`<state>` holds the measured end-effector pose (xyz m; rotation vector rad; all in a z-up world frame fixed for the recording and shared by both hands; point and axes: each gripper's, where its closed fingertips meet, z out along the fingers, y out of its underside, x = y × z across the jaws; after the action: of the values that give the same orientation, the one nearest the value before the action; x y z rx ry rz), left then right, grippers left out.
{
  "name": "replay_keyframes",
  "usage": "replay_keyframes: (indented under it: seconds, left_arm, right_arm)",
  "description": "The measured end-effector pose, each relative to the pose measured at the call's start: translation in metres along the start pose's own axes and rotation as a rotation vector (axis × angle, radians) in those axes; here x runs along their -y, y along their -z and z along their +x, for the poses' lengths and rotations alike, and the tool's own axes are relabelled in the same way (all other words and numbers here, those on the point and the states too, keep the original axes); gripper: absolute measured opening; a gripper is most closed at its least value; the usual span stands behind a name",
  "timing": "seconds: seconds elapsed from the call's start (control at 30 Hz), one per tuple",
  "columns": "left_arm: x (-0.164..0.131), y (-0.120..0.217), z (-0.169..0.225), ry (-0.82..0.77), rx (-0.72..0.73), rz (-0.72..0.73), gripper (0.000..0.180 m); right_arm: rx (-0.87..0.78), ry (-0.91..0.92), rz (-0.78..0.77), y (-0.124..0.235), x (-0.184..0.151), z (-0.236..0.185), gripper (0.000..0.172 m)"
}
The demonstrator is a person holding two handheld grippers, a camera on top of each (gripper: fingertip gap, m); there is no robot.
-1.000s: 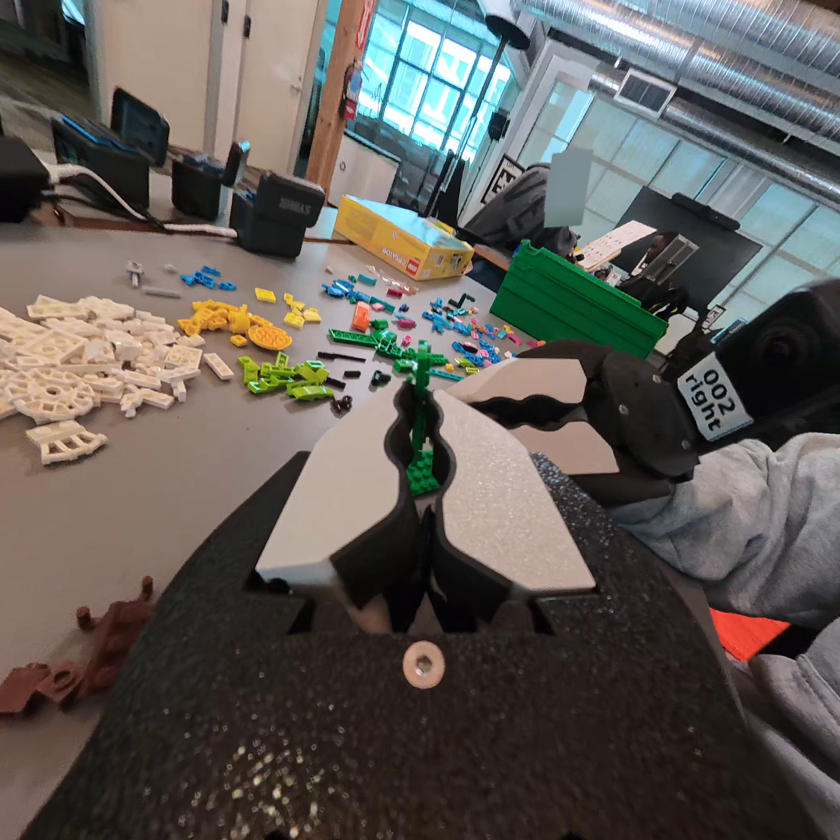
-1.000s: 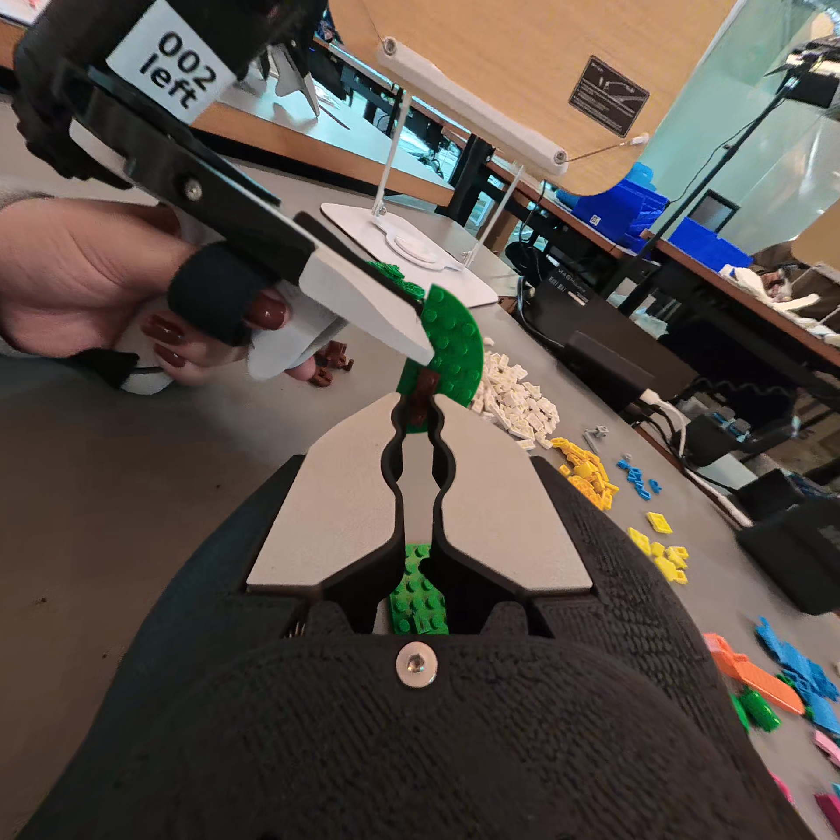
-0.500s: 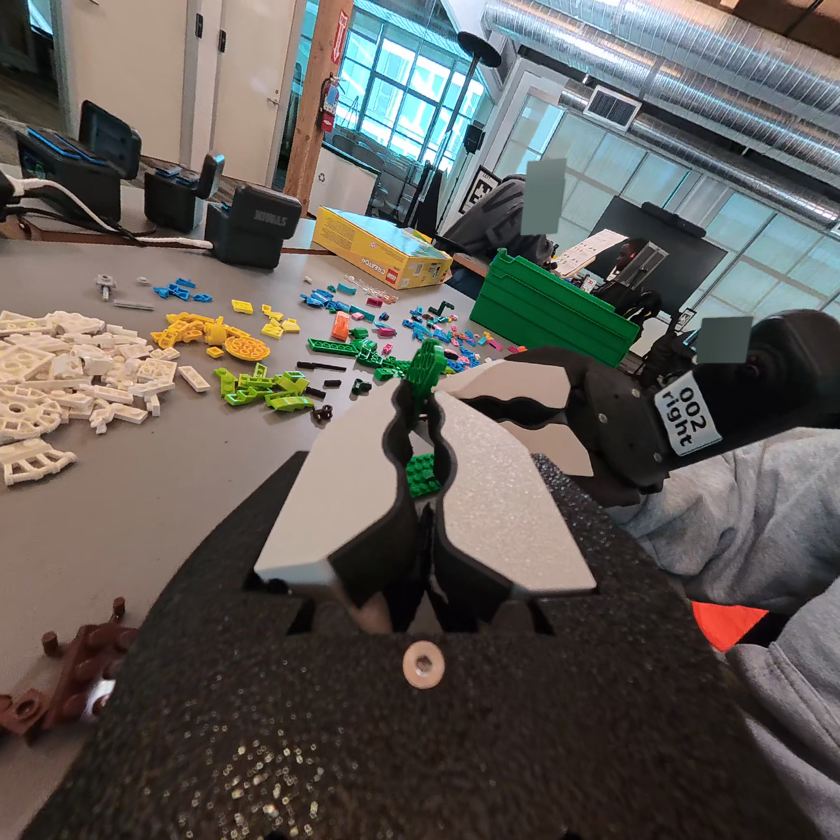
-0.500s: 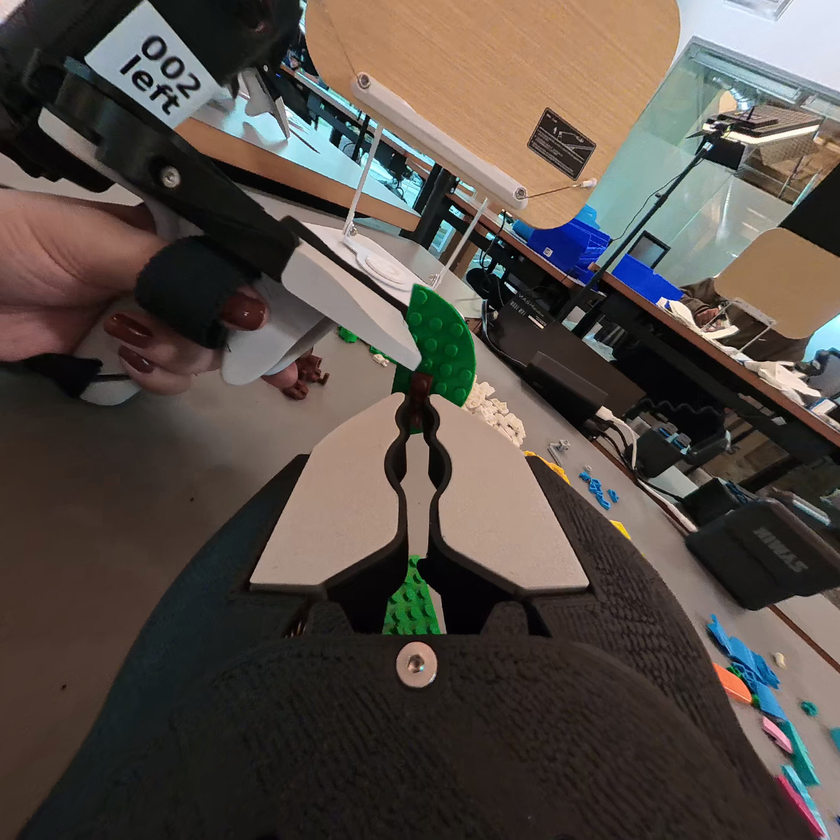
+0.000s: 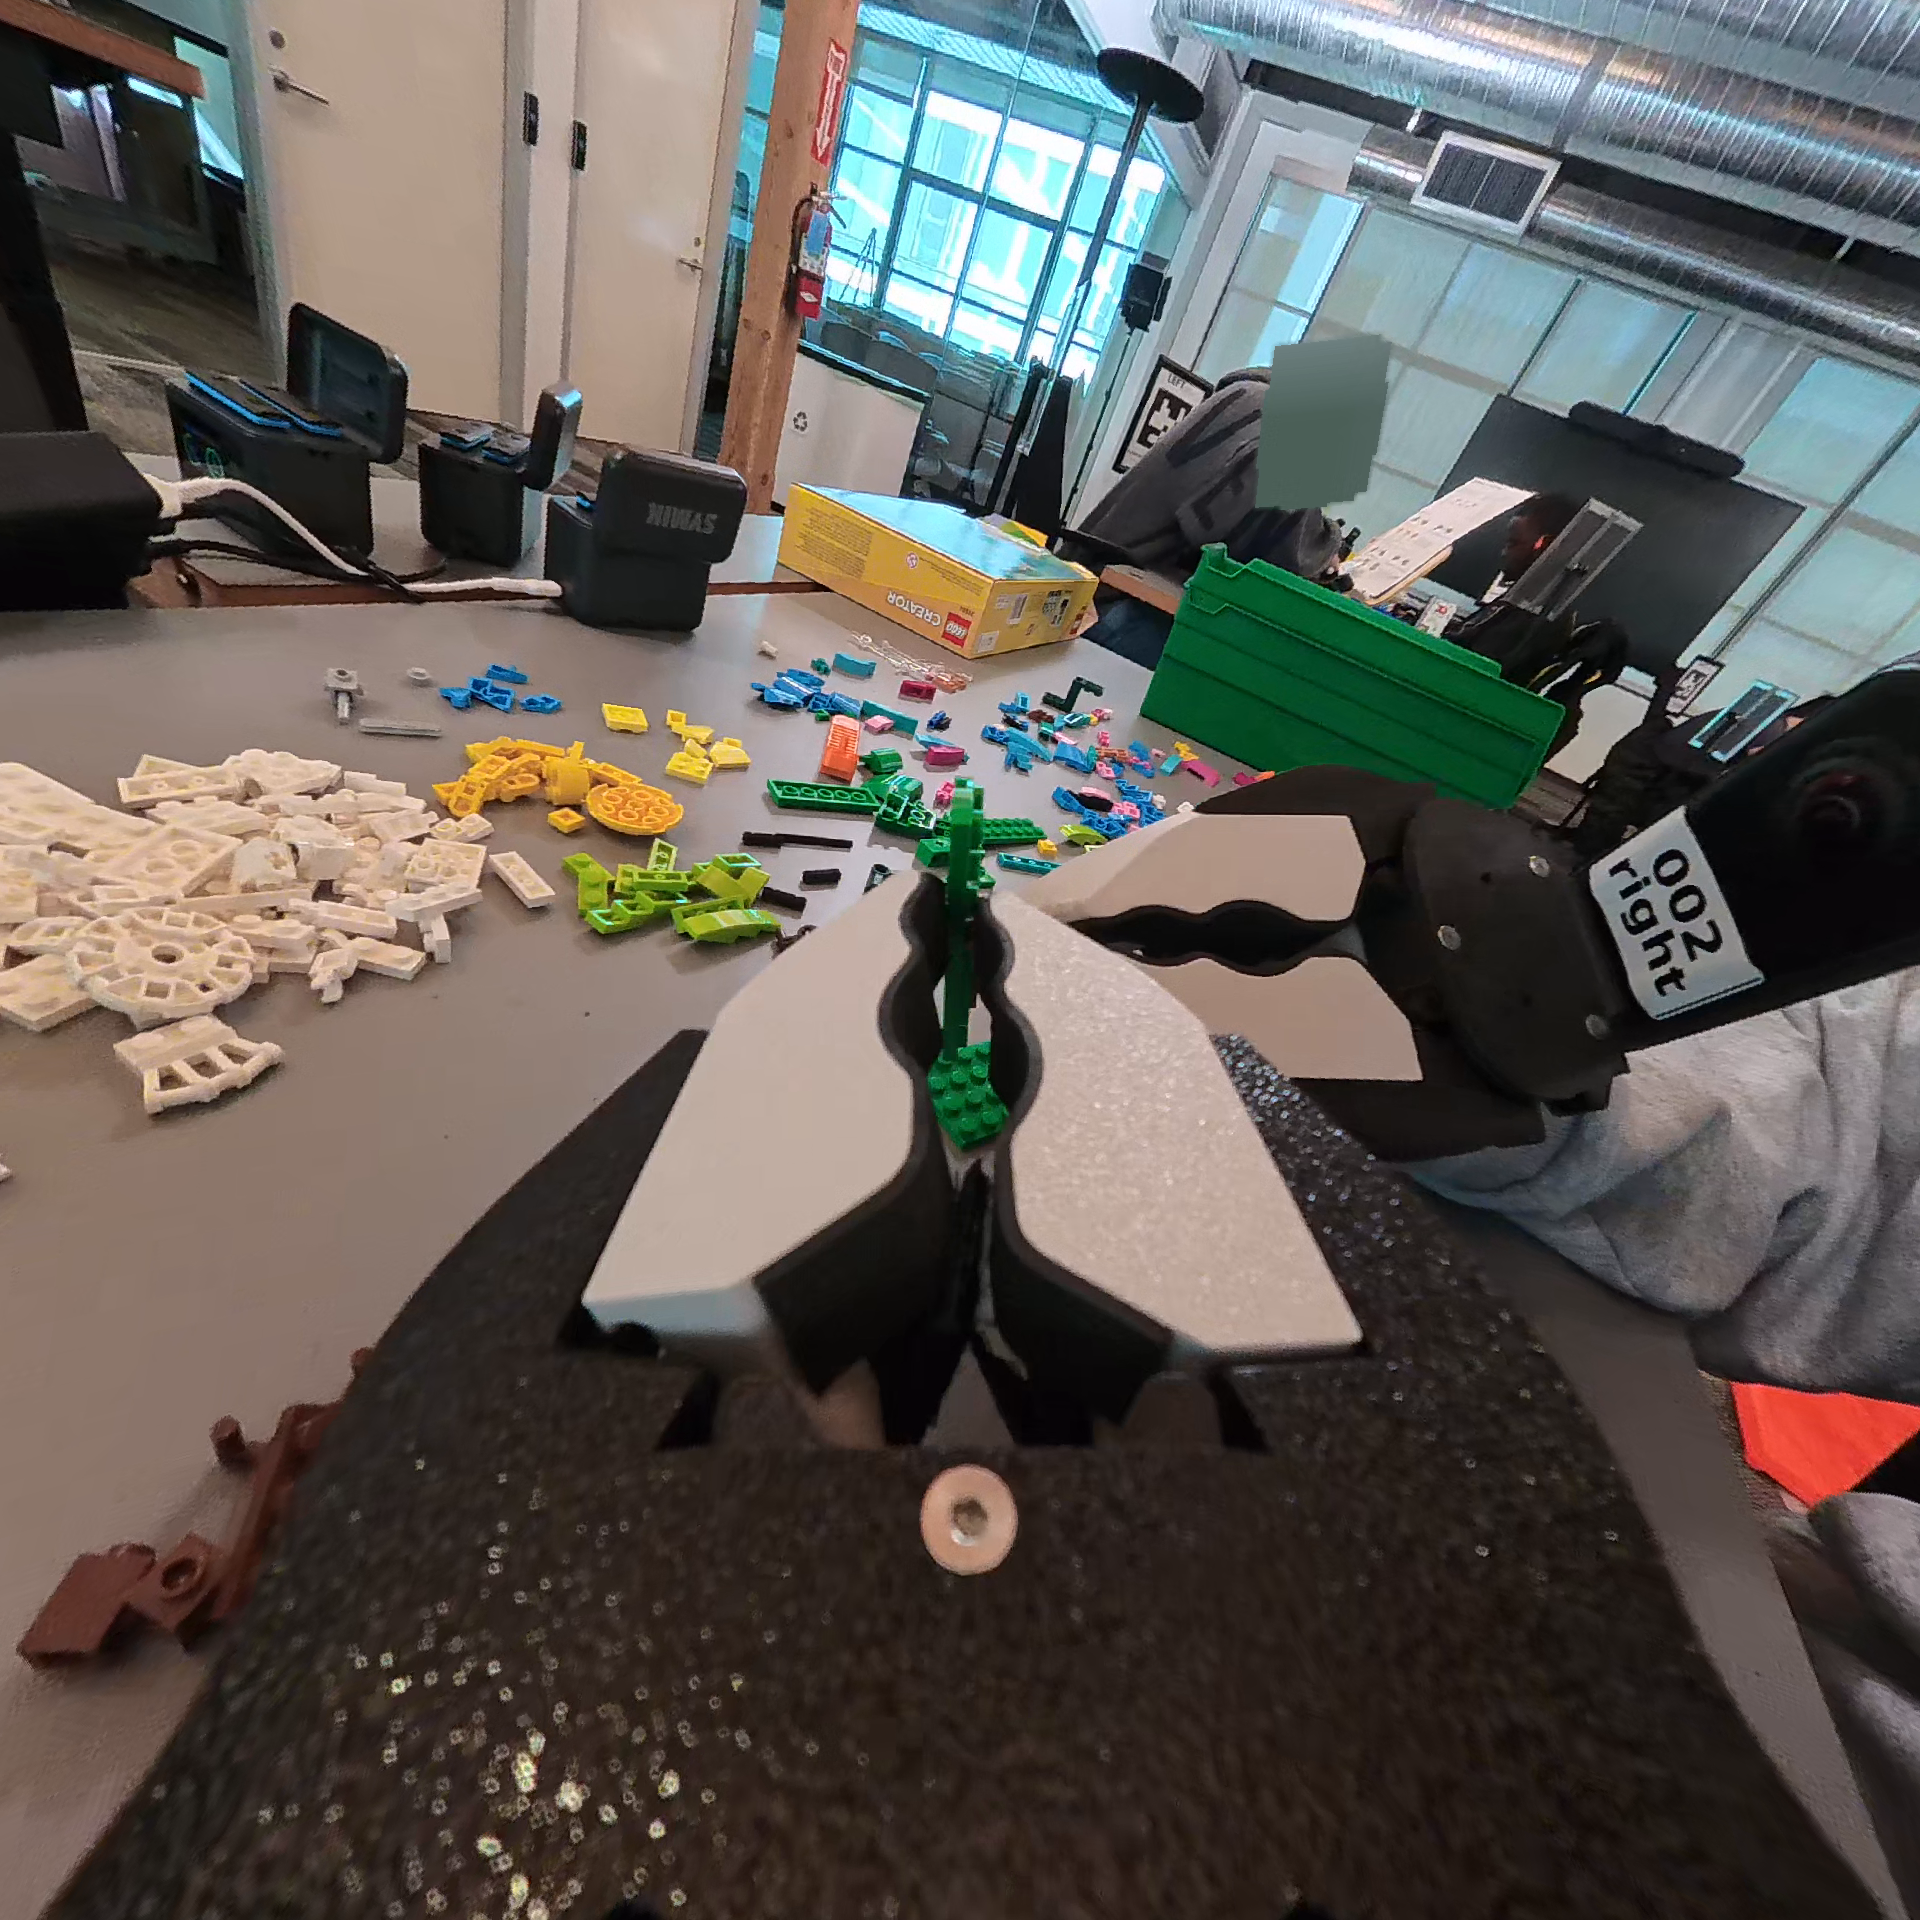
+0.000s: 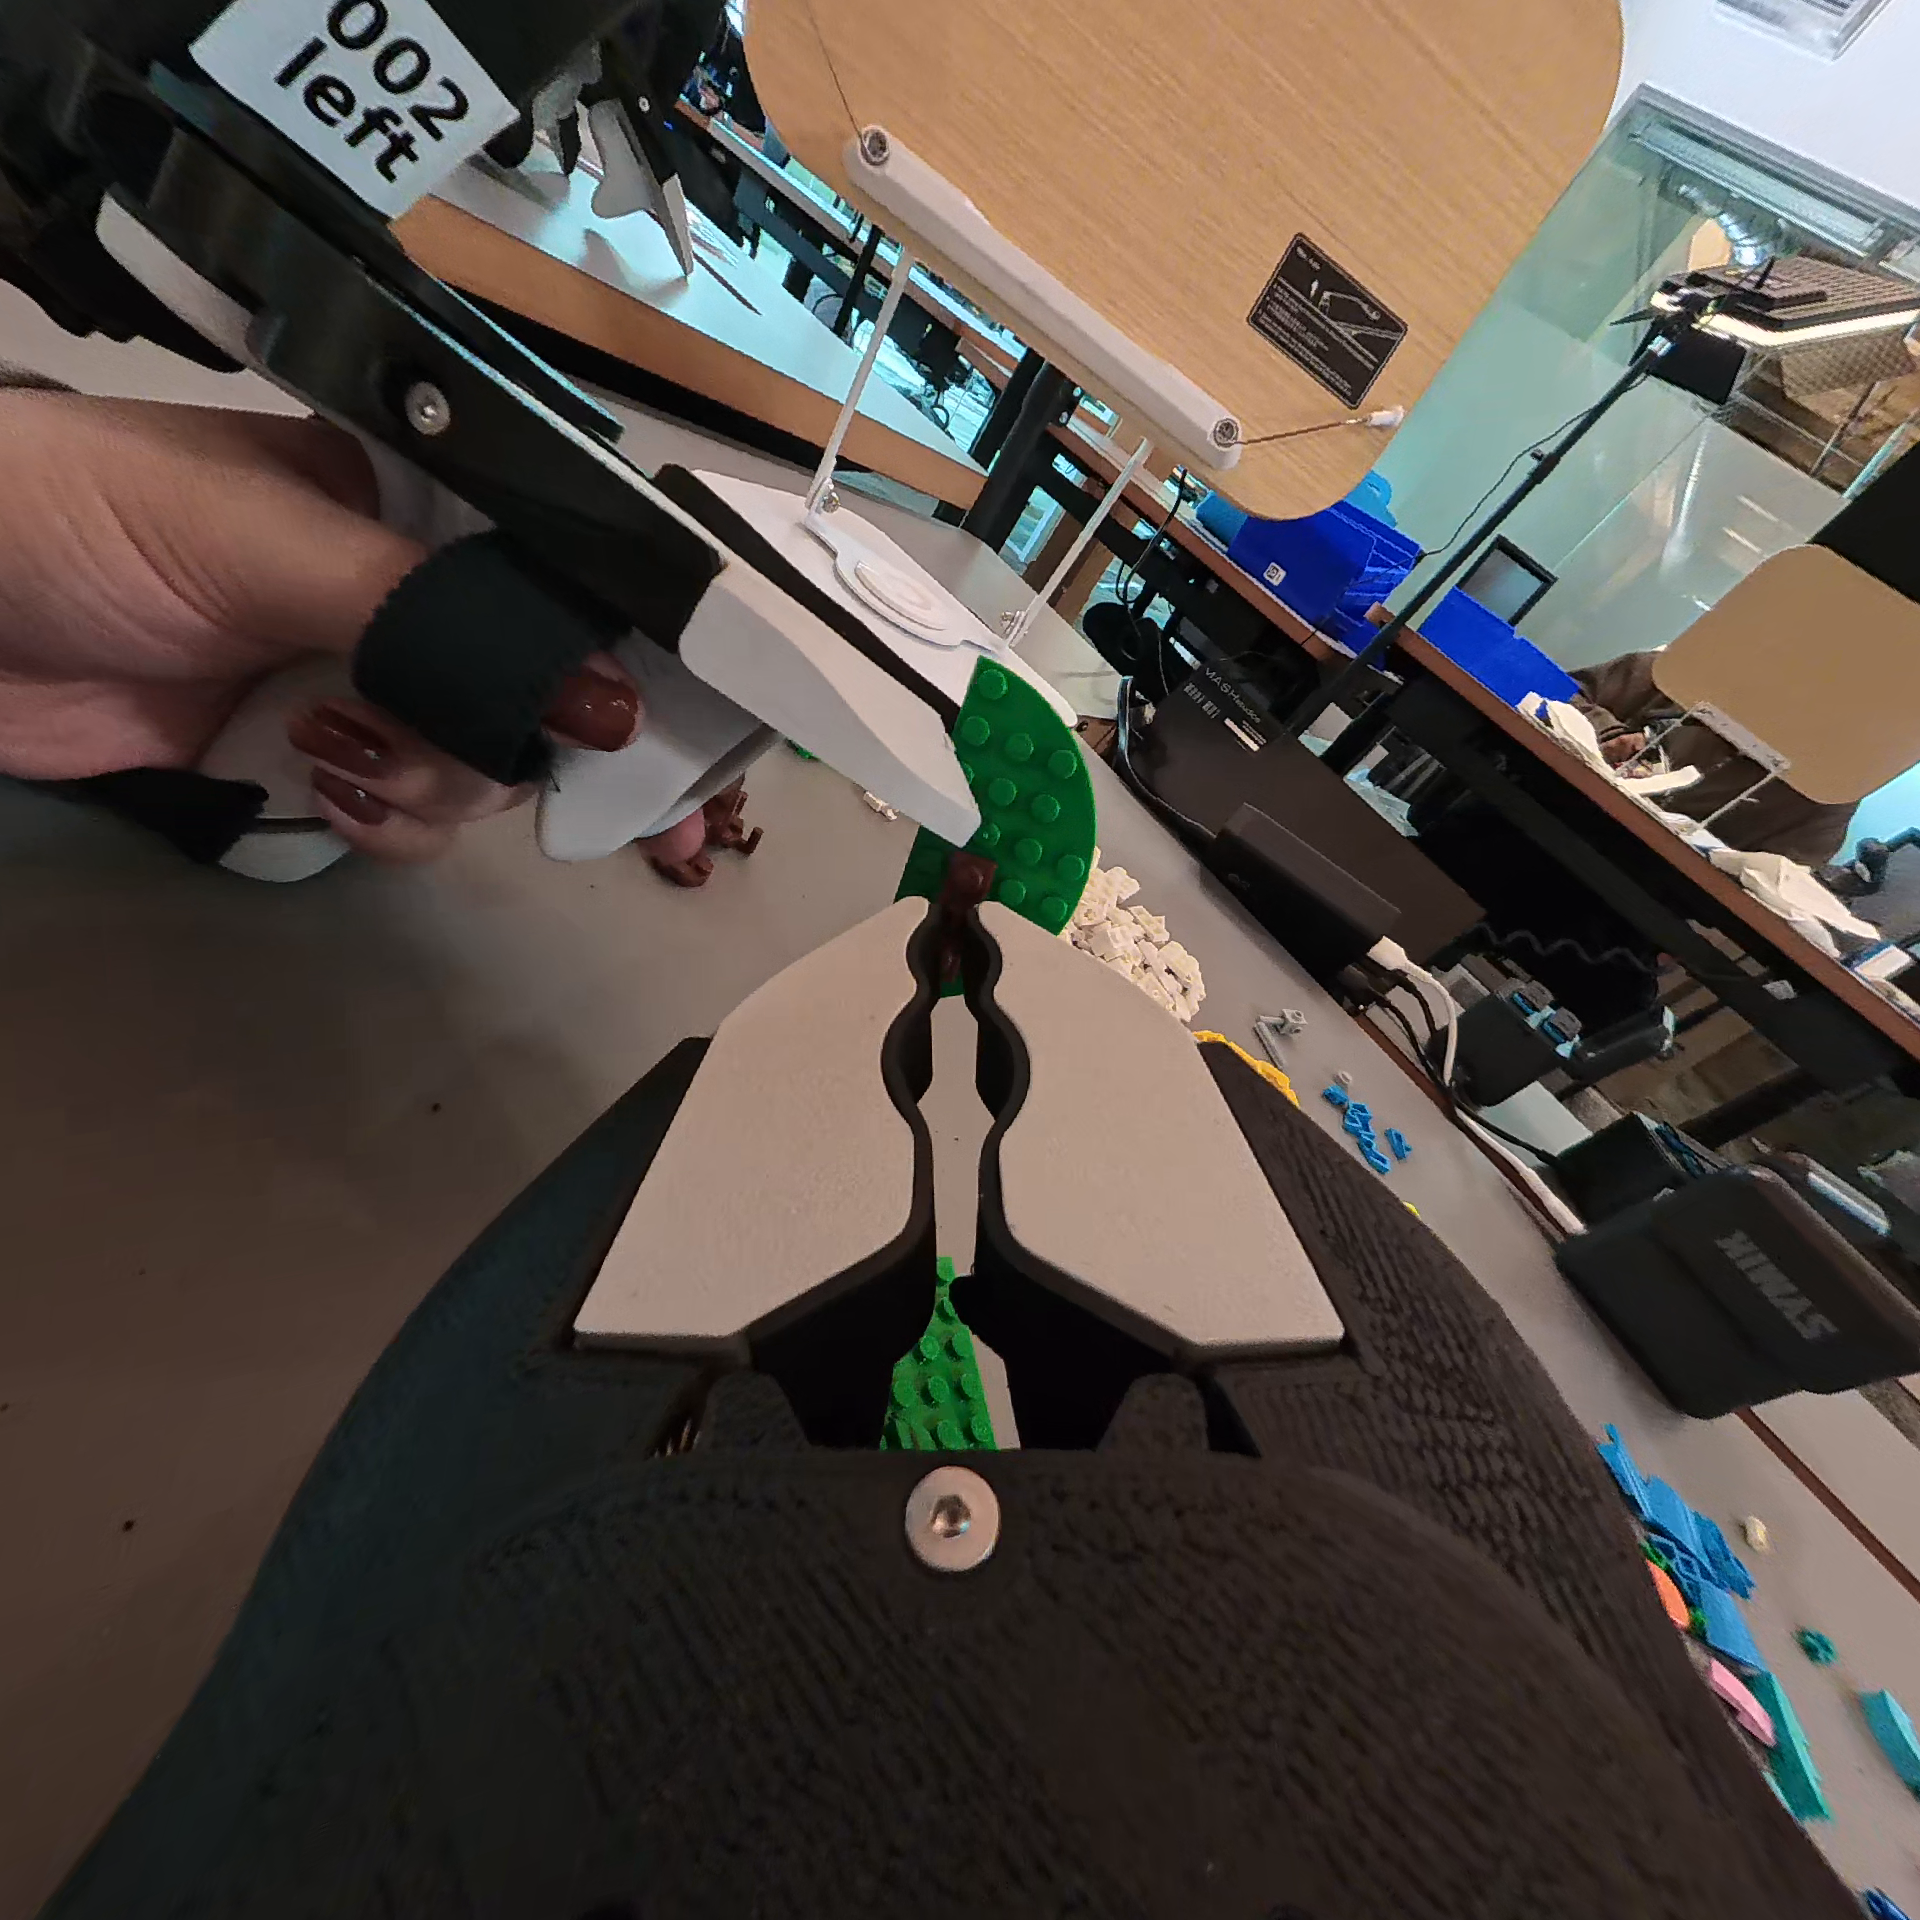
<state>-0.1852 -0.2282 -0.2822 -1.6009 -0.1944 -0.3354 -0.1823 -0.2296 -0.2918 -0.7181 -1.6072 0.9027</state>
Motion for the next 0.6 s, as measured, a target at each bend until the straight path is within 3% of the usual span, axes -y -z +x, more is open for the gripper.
replay_keyframes:
  seconds: [0.2, 0.3, 0.6]
  left_arm:
    - [-0.007, -0.002, 0.000, 0.064, -0.052, -0.059, 0.018]
    - [-0.007, 0.000, 0.004, 0.060, -0.090, -0.064, 0.004]
    - [-0.010, 0.000, -0.004, -0.108, 0.046, -0.117, 0.003]
  right_arm:
    - [0.010, 0.007, 0.016, 0.002, 0.002, 0.001, 0.001]
    - [0.017, 0.005, 0.026, 0.003, 0.004, 0.001, 0.001]
    - [0.025, 0.006, 0.005, 0.001, -0.001, -0.001, 0.000]
